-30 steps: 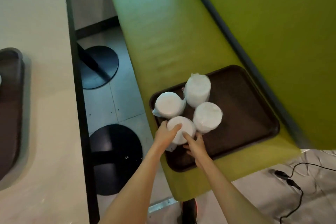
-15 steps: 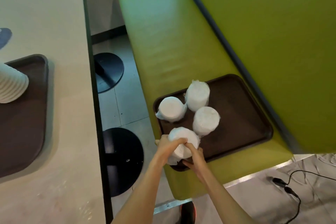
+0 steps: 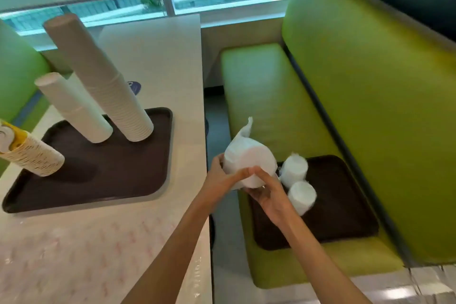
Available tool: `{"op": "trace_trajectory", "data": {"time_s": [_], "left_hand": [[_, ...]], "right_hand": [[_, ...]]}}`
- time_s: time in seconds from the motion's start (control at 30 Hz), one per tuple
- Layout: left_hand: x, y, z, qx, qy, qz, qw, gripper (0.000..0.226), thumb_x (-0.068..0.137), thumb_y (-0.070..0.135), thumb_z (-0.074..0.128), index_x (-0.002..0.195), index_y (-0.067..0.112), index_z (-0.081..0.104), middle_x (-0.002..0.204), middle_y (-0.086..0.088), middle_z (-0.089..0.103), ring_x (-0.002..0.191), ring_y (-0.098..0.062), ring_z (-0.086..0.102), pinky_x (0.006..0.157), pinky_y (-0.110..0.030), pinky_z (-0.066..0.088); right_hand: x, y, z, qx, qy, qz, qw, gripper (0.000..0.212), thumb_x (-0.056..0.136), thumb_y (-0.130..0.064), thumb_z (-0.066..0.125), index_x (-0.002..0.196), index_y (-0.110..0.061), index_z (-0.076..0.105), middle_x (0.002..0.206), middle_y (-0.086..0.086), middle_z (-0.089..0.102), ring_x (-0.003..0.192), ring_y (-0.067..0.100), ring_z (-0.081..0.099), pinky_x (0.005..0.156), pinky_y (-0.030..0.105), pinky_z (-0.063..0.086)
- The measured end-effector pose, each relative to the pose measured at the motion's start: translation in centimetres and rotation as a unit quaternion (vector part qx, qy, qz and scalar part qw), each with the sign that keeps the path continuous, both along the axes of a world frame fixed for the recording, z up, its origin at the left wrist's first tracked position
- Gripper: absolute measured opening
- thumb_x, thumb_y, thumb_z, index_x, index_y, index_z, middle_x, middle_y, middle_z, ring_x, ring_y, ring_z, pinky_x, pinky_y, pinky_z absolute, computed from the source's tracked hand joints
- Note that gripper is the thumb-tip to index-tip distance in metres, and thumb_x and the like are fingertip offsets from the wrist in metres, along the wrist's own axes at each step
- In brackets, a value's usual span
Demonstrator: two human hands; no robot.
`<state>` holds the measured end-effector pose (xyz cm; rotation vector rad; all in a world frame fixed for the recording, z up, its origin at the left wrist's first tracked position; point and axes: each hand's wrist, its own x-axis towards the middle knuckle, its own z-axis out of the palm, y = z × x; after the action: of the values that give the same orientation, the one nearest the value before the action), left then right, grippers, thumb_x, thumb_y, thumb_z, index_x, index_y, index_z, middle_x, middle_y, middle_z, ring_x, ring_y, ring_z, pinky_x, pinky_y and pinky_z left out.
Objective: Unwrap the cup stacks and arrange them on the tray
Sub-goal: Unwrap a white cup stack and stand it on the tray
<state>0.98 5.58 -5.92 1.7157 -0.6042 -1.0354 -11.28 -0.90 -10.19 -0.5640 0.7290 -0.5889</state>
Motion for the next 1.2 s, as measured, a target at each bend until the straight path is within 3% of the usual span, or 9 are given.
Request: {"op": "trace_trajectory", "data": {"time_s": [0.1,0.3,0.4,0.67,0.8,0.9,1.0,1.1,1.2], "left_hand": [[2.3,3.3,2.4,-0.037,0.016,0.043,0.998,0.1,0.054,0.04,0.087,0.135,0.019,0.032,0.129,-0.003,0.05,0.115,-0.017,0.054,0.092,-0.033,0.053],[6.9,10.0,4.6,-0.05,-0.011,0.05,0.997,0.076,0.073,0.021,0.079,0.132,0.023,0.031,0.124,0.001,0.048,0.111,-0.015,0.054,0.085,-0.03,0.055],[9.8,14.1,5.2,-0.036,-0.009,0.041,0.998,0.084,0.065,0.03,0.081,0.131,0.026,0.03,0.125,0.001,0.047,0.113,-0.019,0.053,0.091,-0.036,0.054],[16.3,22.9,4.9,-0.04,-0.02,0.0,0.999,0.075,0.072,0.023,0.082,0.128,0.028,0.032,0.119,0.008,0.047,0.104,-0.013,0.056,0.067,-0.019,0.054],[19.4,26.1,4.5,-0.009,-0.117,-0.051,0.992,0.081,0.065,0.04,0.085,0.124,0.037,0.029,0.117,0.017,0.043,0.103,-0.007,0.053,0.068,-0.015,0.052],[21.2,27.7,4.4,0.02,-0.242,-0.069,0.967,0.081,0.066,0.045,0.083,0.122,0.039,0.026,0.112,0.022,0.041,0.098,0.0,0.05,0.073,-0.011,0.045],[22.6,28.9,3.9,0.03,-0.314,-0.056,0.947,0.083,0.067,0.047,0.08,0.131,0.033,0.028,0.119,0.017,0.042,0.102,-0.001,0.046,0.079,-0.013,0.04],[23.1,29.7,3.4,0.039,-0.338,-0.044,0.939,0.088,0.068,0.049,0.078,0.136,0.027,0.027,0.129,0.01,0.044,0.108,-0.005,0.046,0.085,-0.017,0.042],[22.9,30.2,3.3,0.036,-0.367,-0.033,0.929,0.089,0.069,0.049,0.078,0.138,0.026,0.027,0.134,0.009,0.042,0.111,-0.004,0.044,0.086,-0.015,0.038]], "right_hand": [[2.4,1.4,3.3,-0.062,0.005,0.067,0.996,0.072,0.073,-0.016,0.078,0.136,-0.01,0.043,0.126,0.013,0.059,0.102,0.02,0.063,0.069,0.028,0.057],[6.7,4.2,6.2,-0.176,0.048,0.209,0.961,0.087,0.054,-0.042,0.08,0.132,-0.018,0.05,0.124,0.009,0.063,0.112,0.026,0.062,0.085,0.036,0.056],[10.3,6.8,7.8,-0.195,0.061,0.236,0.95,0.093,0.052,-0.048,0.078,0.135,-0.018,0.046,0.127,0.012,0.058,0.112,0.028,0.06,0.077,0.034,0.057],[17.3,15.5,8.4,-0.224,0.132,0.333,0.906,0.094,0.05,-0.059,0.076,0.132,-0.028,0.04,0.126,0.008,0.054,0.11,0.024,0.06,0.078,0.031,0.056],[20.9,18.3,9.1,-0.209,0.205,0.365,0.884,0.078,0.064,-0.075,0.066,0.128,-0.033,0.05,0.124,0.004,0.061,0.111,0.021,0.06,0.091,0.033,0.051],[24.2,20.2,9.5,-0.313,0.257,0.301,0.864,0.045,0.085,-0.051,0.064,0.119,-0.022,0.064,0.112,-0.003,0.066,0.108,0.016,0.061,0.096,0.033,0.05],[26.8,22.5,10.1,-0.406,0.283,0.201,0.846,0.021,0.09,-0.027,0.066,0.107,-0.017,0.071,0.096,-0.009,0.066,0.09,0.004,0.061,0.078,0.013,0.047],[27.9,23.7,10.7,-0.451,0.301,0.147,0.827,0.015,0.088,-0.023,0.068,0.102,-0.016,0.071,0.088,-0.009,0.065,0.081,0.0,0.06,0.068,0.008,0.042],[28.3,23.8,11.1,-0.399,0.28,0.121,0.865,0.018,0.086,-0.022,0.07,0.101,-0.015,0.061,0.09,-0.004,0.063,0.082,0.006,0.06,0.065,0.013,0.045]]}}
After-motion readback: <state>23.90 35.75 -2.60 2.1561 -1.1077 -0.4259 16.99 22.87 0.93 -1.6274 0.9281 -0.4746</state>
